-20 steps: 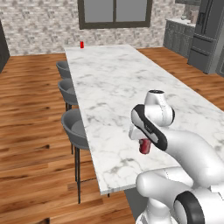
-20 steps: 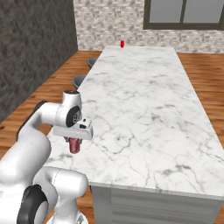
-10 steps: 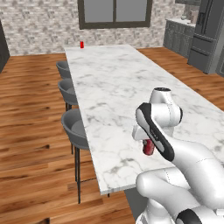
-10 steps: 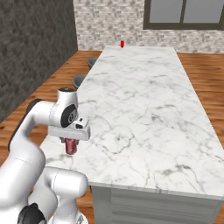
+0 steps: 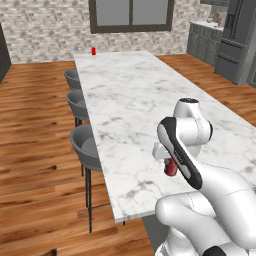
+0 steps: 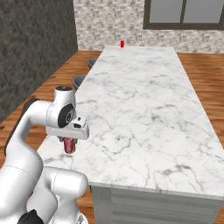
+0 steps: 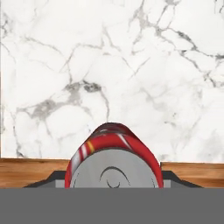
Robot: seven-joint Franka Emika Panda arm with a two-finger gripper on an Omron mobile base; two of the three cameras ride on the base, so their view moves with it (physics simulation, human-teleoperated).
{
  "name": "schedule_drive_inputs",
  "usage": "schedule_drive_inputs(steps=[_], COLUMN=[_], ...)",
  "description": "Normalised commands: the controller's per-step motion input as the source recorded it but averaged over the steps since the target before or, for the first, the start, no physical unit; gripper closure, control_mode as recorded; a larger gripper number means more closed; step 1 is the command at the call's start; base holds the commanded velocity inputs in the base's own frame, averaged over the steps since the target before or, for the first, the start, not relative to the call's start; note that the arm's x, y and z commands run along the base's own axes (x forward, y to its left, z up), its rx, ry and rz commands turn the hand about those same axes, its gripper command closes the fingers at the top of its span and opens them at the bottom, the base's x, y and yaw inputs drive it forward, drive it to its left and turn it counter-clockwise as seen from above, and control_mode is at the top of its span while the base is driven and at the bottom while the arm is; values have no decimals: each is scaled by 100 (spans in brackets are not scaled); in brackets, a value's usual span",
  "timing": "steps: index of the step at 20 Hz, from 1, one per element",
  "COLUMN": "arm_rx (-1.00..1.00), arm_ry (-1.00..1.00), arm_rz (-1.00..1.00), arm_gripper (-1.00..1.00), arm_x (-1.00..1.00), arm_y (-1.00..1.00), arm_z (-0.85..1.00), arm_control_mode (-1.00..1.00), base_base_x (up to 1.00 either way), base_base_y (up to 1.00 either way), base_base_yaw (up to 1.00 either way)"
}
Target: Four empty soda cans are scattered around the kitchen. Gather all the cans and cluster them next to the stove for recycling.
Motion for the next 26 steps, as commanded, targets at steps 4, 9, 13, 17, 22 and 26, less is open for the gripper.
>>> schedule_drive_inputs(steps=[4,9,13,17,22,26], arm_rx=[0,0,0,0,0,0], arm_ry=[0,0,0,0,0,0], arm_rz=[0,0,0,0,0,0], arm_gripper=[100,100,100,100,100,100], arm_x=[-1,0,0,0,0,0], arm_y=[0,0,0,0,0,0], arm_z=[4,0,0,0,0,0], arm_control_mode=[100,100,100,100,100,100], base_base_x=[-4,-51,-64,-31,-38,-13], base_base_y=[-1,-35,-52,-40,-48,-33], base_base_yaw=[0,-10,-26,-42,-45,-46])
